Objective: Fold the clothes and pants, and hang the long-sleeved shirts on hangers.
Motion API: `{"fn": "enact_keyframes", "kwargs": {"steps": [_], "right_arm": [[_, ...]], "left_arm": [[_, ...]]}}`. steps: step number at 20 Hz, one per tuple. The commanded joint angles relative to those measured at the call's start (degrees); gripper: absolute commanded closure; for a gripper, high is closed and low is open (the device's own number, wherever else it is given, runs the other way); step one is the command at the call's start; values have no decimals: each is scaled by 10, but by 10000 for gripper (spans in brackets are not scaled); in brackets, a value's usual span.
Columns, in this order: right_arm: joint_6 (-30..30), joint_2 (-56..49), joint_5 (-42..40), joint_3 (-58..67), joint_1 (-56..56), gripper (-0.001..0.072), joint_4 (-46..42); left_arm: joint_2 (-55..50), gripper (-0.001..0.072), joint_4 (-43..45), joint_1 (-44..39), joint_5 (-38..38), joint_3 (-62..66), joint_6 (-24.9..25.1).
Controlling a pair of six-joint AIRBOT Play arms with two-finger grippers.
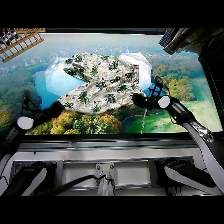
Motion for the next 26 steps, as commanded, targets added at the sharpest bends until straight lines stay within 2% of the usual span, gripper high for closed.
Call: {"fn": "enact_keyframes", "kwargs": {"steps": [1, 4, 8, 11, 15, 19, 22, 26], "right_arm": [[-3, 74, 0, 24, 0, 694, -3], [-3, 121, 23, 105, 0, 694, -6], [-5, 165, 69, 261, 0, 694, -59], [-4, 181, 112, 379, 0, 694, -69], [-2, 185, 239, 521, 0, 694, -29], [20, 185, 378, 639, 0, 694, 35], [52, 185, 452, 706, 0, 694, 71], [78, 185, 471, 751, 0, 695, 81]], "left_arm": [[40, 709, 0, 0, -2, 99, 92], [55, 710, 0, 0, -3, 210, 150], [56, 711, 23, 0, -16, 385, 235], [63, 711, 89, 0, -39, 501, 238], [107, 711, 144, 0, -62, 594, 238], [180, 711, 194, 0, -92, 622, 238], [232, 711, 223, 0, -98, 625, 238], [238, 711, 241, 0, -97, 626, 237]]}}
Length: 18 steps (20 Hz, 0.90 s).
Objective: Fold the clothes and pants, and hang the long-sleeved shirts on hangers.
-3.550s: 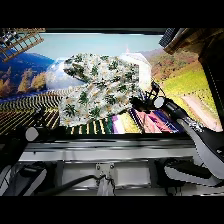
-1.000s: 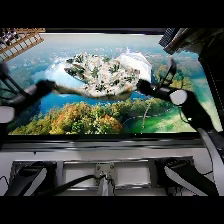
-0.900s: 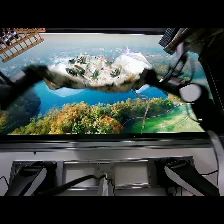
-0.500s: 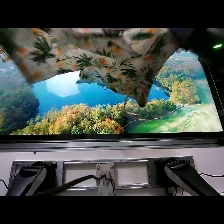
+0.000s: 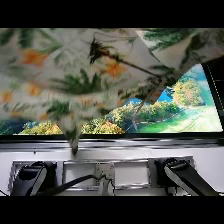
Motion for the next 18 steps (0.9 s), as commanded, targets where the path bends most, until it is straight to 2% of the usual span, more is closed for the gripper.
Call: {"fn": "enact_keyframes", "kwargs": {"steps": [1, 5, 8, 10, 13, 15, 17, 18], "right_arm": [[27, -1, 52, 36, 0, 695, 9], [31, -6, 103, -37, 0, 695, -76], [11, -28, 80, -122, 0, 695, -199], [-2, -64, 32, -167, 0, 698, -239], [-12, -156, -69, -208, 0, 697, -246], [-15, -236, -148, -212, 0, 697, -246], [-15, -314, -245, -211, -3, 699, -246], [-15, -348, -293, -211, -7, 698, -243]], "left_arm": [[-1, 712, 23, 0, -5, 4, -2], [-85, 712, 23, 0, -13, 3, -2], [-187, 712, 12, -2, -35, 1, -2], [-264, 712, 10, -9, -35, -2, -2], [-383, 713, 10, -34, -25, -2, 5], [-464, 713, 10, -53, 33, -2, 27], [-528, 714, 10, -64, 95, -1, 28], [-558, 714, 10, -65, 100, 2, 28]]}}
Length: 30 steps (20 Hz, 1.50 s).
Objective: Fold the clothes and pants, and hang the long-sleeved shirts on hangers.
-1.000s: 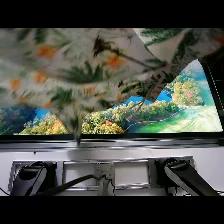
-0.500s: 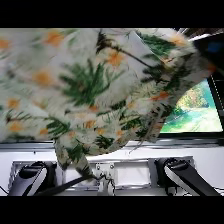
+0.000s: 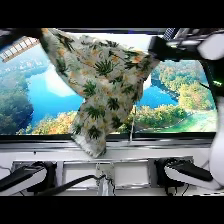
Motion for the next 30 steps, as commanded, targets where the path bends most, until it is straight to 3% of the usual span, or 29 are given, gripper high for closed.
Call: {"fn": "enact_keyframes", "kwargs": {"steps": [1, 4, 6, 9, 12, 13, 17, 21, 24, 30], "right_arm": [[-6, -128, -191, -9, -7, 698, -7], [-6, -188, -283, -9, -23, 698, -7], [-6, -201, -291, -9, -36, 698, -5], [-6, -200, -231, -8, -57, 698, -5], [-14, -200, -114, -9, -65, 698, -13], [-35, -200, -75, -9, -65, 698, -14], [-47, -198, -5, -20, -62, 698, -33], [-68, -197, 21, -43, -64, 698, -54], [-72, -197, 13, -73, -64, 698, -59], [-107, -198, 12, -126, -64, 696, -50]], "left_arm": [[-116, 714, -3, -14, 60, 4, 8], [-155, 714, -3, -14, 60, 3, 2], [-152, 714, -2, -14, 56, 3, 2], [-120, 714, 12, -17, 3, 3, 1], [-79, 714, 12, -40, -115, 1, -12], [-64, 714, 19, -55, -143, -10, -28], [2, 714, 141, -128, -194, -107, -190], [63, 714, 151, -185, -206, -233, -271], [92, 713, 146, -228, -210, -320, -320], [97, 712, 105, -289, -193, -418, -342]]}}
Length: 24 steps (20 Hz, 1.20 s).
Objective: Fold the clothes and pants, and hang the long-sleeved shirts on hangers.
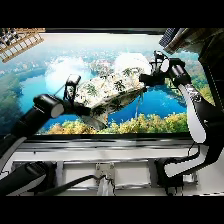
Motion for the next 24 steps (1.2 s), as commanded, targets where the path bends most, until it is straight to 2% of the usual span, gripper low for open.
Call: {"fn": "enact_keyframes", "kwargs": {"steps": [1, 2, 3, 4, 7, 9, 10, 11, 14, 16, 18, 20, 24], "right_arm": [[-35, 0, 14, -23, 0, 694, 9], [-46, 0, 28, -23, 0, 606, 9], [-61, 2, 44, -23, 0, 416, 9], [-70, 7, 56, -23, 0, 300, 9], [-68, 42, 25, -23, -2, 285, 5], [-44, 65, -41, -23, -17, 283, 4], [-23, 68, -72, -17, -34, 266, 9], [-21, 68, -99, -12, -52, 220, 30], [-90, 40, -113, 7, -126, 198, 149], [-181, -2, -68, 28, -173, 184, 272], [-285, -53, -4, 60, -203, 88, 387], [-310, -105, 47, 104, -214, 8, 414], [-314, -185, 105, 184, -207, 7, 414]], "left_arm": [[4, 712, -15, -25, 5, -55, -26], [4, 713, -22, -25, 3, -66, -26], [4, 712, -30, -25, -1, -76, -26], [4, 712, -39, -25, -3, -85, -26], [5, 686, -47, -25, -7, -94, -26], [5, 384, -45, -24, -16, -94, -26], [5, 347, -44, -24, -23, -94, -25], [5, 347, -44, -24, -30, -94, -25], [12, 346, -33, -24, -36, -93, -26], [23, 347, -24, -24, -31, -93, -26], [34, 347, -23, -24, -21, -93, -26], [41, 347, -24, -24, -14, -92, -26], [48, 347, -25, -24, -12, -92, -26]]}}
